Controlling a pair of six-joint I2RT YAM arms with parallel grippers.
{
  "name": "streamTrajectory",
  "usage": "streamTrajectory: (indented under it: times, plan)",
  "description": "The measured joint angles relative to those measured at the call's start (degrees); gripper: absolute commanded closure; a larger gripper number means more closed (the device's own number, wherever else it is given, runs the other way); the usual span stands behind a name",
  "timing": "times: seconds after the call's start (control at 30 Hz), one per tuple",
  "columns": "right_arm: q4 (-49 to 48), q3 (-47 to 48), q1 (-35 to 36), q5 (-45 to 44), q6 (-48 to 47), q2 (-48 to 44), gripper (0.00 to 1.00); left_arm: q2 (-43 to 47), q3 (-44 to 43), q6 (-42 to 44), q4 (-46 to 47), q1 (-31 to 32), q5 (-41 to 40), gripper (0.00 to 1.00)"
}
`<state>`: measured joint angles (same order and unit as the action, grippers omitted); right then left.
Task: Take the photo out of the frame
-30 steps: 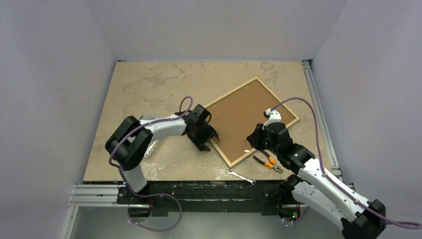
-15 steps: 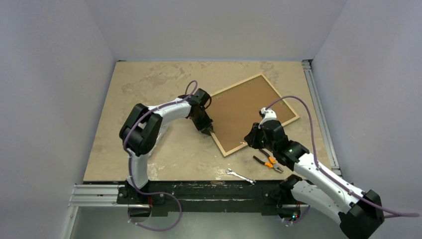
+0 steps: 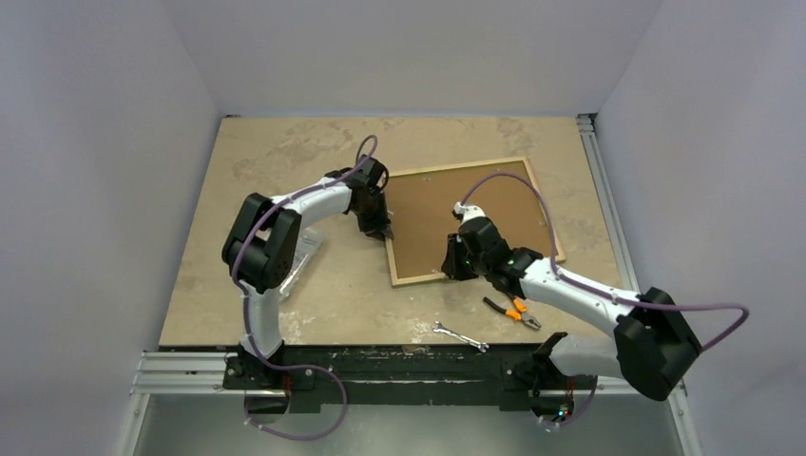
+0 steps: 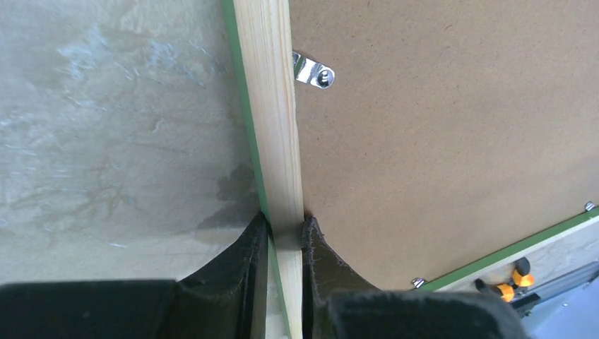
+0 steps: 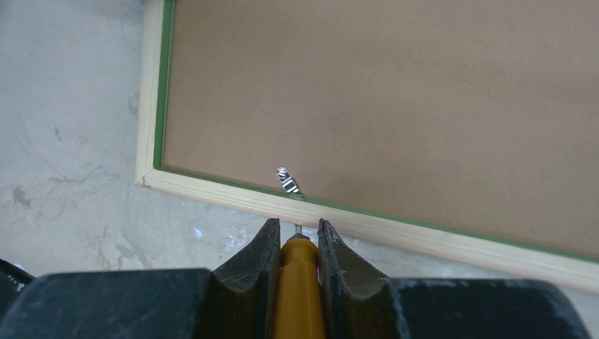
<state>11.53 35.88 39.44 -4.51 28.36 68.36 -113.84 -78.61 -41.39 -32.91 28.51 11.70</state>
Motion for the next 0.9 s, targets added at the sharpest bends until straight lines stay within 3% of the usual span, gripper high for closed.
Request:
streamTrajectory:
  times: [0.07, 0.13, 0.2, 0.27, 0.5, 0.73, 0.9]
  plan:
    - [-0.1, 2.3, 1.5, 0.1, -0.1, 3.4, 1.0, 0.5, 0.6, 1.2, 0.7, -0.2, -0.5, 0.96]
    - [-0.4, 4.2, 2.3, 0.2, -0.1, 5.9, 1.0, 1.0, 1.2, 1.9, 1.6, -0.9, -0.8, 0.7]
    - [-0.3, 6.3, 2.4, 0.6, 0.1, 8.2, 1.0, 1.8, 2.5, 2.4, 2.9, -1.8, -0.8, 0.53]
    - [-1.6, 8.6, 2.3, 0.3, 0.2, 10.3, 1.0, 4.0, 5.6, 2.9, 3.7, -3.1, 0.9, 0.46]
    - [-9.3, 16.0, 2.2, -0.5, 0.3, 12.5, 1.0, 9.1, 11.8, 1.7, 5.9, -5.1, 7.4, 0.46]
    - [-14.9, 20.5, 2.2, -1.8, -0.2, 15.4, 1.0, 8.8, 13.5, 0.9, 7.8, -5.1, 10.1, 0.64]
    - [-17.5, 27.0, 2.2, -3.6, -0.9, 25.8, 1.0, 8.5, 15.5, -0.2, 9.4, -5.4, 10.6, 0.77]
